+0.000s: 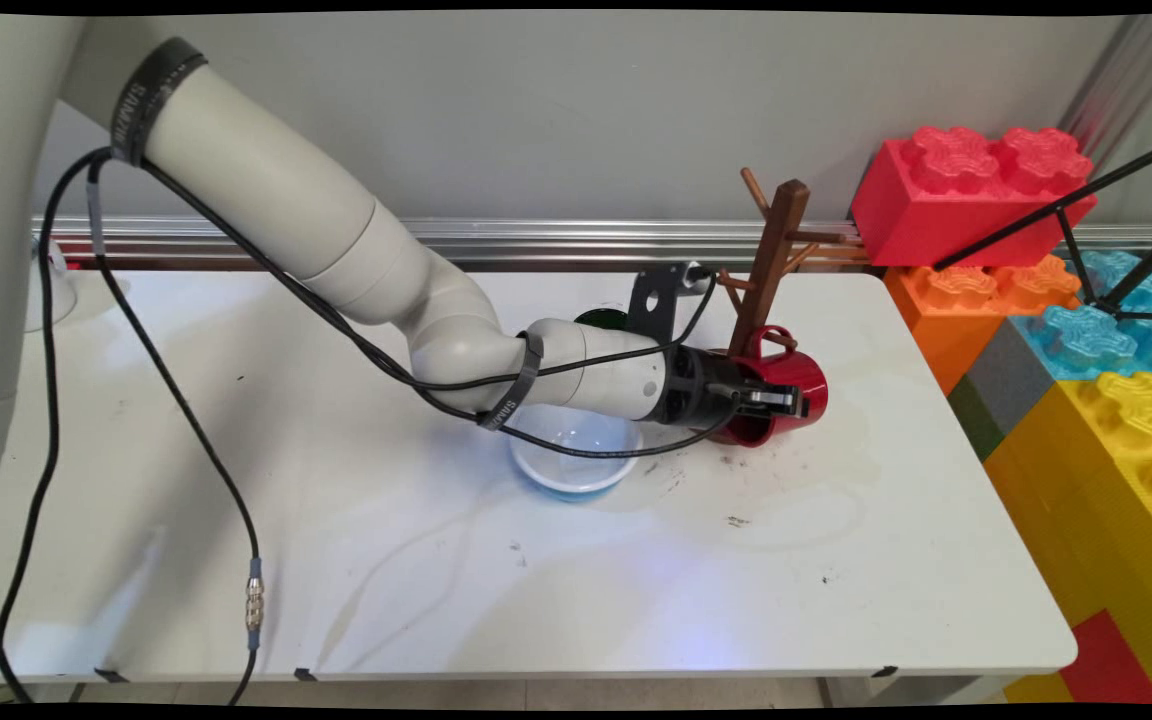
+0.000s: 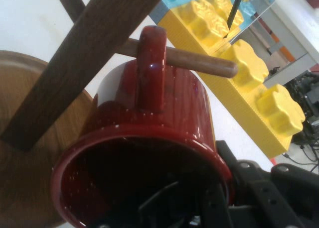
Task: Place the picked object on the table
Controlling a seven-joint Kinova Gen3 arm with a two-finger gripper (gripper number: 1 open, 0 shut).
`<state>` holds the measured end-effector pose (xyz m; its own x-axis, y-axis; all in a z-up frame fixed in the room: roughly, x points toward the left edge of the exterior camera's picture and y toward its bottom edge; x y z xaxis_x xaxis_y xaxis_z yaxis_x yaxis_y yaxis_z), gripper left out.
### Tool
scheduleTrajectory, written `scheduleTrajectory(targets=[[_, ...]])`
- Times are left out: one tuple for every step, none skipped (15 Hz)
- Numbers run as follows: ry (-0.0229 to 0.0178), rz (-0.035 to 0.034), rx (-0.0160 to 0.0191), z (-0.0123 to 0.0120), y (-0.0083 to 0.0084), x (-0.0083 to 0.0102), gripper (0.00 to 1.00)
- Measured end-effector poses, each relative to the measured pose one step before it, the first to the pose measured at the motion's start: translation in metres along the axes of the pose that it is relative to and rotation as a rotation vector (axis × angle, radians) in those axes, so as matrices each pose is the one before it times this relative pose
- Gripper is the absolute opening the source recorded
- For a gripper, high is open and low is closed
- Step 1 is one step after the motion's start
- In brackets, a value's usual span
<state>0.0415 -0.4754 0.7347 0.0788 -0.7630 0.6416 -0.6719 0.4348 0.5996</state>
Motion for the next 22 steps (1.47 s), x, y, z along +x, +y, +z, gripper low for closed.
scheduleTrajectory(targets=[[0.00100, -0.00256, -0.00411, -0.00161, 0.00079, 0.00040, 0.00], [0.00177, -0.00201, -0.00411, -0.00134, 0.00086, 0.00066, 0.00], [0.00303, -0.00232, -0.00441, -0.00128, 0.00101, 0.00118, 0.00], [0.00402, -0.00165, -0.00341, -0.00110, 0.00078, 0.00145, 0.00], [0.00423, -0.00105, -0.00468, -0.00141, 0.00092, 0.00180, 0.00], [0.00212, -0.00016, -0.00324, -0.00090, 0.00069, 0.00109, 0.00], [0.00273, -0.00007, -0.00467, -0.00141, 0.00100, 0.00149, 0.00], [0.00124, -0.00020, -0.00278, -0.00095, 0.00060, 0.00084, 0.00], [0.00191, -0.00062, -0.00443, -0.00172, 0.00111, 0.00126, 0.00], [0.00090, -0.00041, -0.00318, -0.00140, 0.00088, 0.00078, 0.00], [0.00024, -0.00062, -0.00445, -0.00205, 0.00134, 0.00085, 0.00], [-0.00094, -0.00122, -0.00578, -0.00267, 0.00183, 0.00071, 0.00], [-0.00149, -0.00119, -0.00537, -0.00265, 0.00180, 0.00049, 0.00], [-0.00230, -0.00121, -0.00516, -0.00255, 0.00177, 0.00004, 0.00], [-0.00145, -0.00061, -0.00377, -0.00161, 0.00126, 0.00006, 0.00], [-0.00290, -0.00081, -0.00573, -0.00239, 0.00201, -0.00003, 0.00], [-0.00290, -0.00095, -0.00677, -0.00274, 0.00246, 0.00003, 0.00], [-0.00261, -0.00108, -0.00745, -0.00249, 0.00278, 0.00015, 0.00], [-0.00210, -0.00067, -0.00613, -0.00187, 0.00235, 0.00018, 0.00], [-0.00131, -0.00026, -0.00386, -0.00118, 0.00156, 0.00012, 0.00], [-0.00155, -0.00051, -0.00604, -0.00164, 0.00252, 0.00029, 0.00], [-0.00107, -0.00058, -0.00416, -0.00105, 0.00178, 0.00017, 0.00]])
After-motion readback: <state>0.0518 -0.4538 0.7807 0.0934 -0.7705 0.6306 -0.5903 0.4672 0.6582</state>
